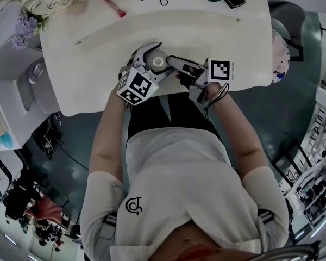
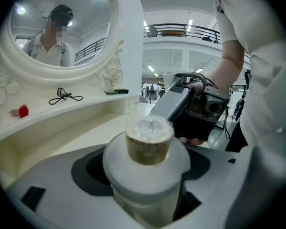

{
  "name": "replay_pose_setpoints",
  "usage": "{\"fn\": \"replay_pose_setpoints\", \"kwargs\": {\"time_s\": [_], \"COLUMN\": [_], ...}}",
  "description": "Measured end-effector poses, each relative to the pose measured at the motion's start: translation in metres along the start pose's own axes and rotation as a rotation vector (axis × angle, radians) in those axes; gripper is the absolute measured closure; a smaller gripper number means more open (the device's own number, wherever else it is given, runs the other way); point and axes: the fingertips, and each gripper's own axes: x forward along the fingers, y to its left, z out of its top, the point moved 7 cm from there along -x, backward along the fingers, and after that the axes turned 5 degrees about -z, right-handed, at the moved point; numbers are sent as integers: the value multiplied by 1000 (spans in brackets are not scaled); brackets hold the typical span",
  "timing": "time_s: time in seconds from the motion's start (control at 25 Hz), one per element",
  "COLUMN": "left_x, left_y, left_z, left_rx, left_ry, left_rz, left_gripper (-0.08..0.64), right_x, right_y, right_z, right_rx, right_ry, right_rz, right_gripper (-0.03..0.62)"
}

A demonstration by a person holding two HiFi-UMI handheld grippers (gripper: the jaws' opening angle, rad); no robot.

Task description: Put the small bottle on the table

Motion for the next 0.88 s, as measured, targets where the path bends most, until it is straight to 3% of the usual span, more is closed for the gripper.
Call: {"fn": "replay_pose_setpoints", "kwargs": {"time_s": [0.16, 0.24, 0.32, 0.48, 0.64, 0.88], "left_x": [-9, -17, -25, -46, -74, -112], "left_y": [1, 1, 0, -8, -6, 6], "left_z": [4, 9, 15, 32, 58, 88], "left_rx": [-24, -38, -47, -59, -60, -102], "left_ry": [-23, -40, -34, -63, -156, -249], "left_rz": [34, 50, 70, 112, 250, 419], "left_gripper": [178, 178, 179, 205, 390, 541], "right_x": [-1, -2, -8, -26, -37, -52], "right_y": [3, 9, 15, 39, 64, 107], "right_z": [1, 2, 4, 14, 21, 29], "right_rx": [-16, -52, -124, -283, -369, -633], "right_ry": [5, -3, -21, -82, -134, -250], "right_rz": [-26, -28, -67, -94, -67, -105], "right_gripper": [463, 498, 573, 586, 586, 586]}}
